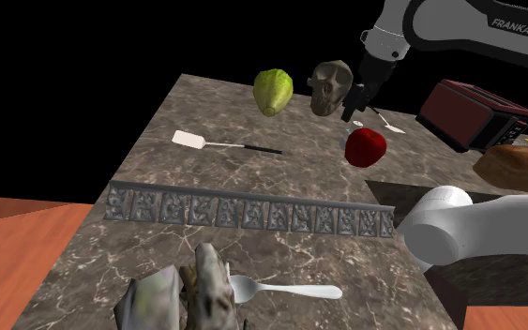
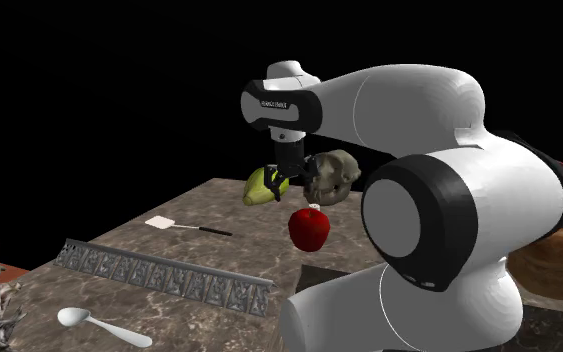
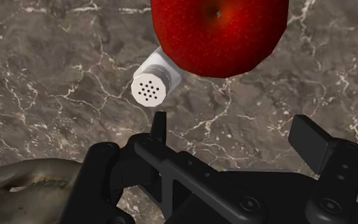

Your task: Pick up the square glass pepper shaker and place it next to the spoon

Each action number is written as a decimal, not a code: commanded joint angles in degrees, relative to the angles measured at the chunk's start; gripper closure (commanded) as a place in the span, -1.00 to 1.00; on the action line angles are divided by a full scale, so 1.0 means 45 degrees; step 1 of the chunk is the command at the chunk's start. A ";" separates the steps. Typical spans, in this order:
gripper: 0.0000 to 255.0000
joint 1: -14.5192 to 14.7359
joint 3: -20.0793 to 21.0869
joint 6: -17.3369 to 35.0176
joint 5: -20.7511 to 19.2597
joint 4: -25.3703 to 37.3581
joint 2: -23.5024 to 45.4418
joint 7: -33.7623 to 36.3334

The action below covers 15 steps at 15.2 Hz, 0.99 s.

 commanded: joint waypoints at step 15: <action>-1.00 -0.0284 -0.2463 0.0512 -0.0271 -0.0510 0.0866 -0.2325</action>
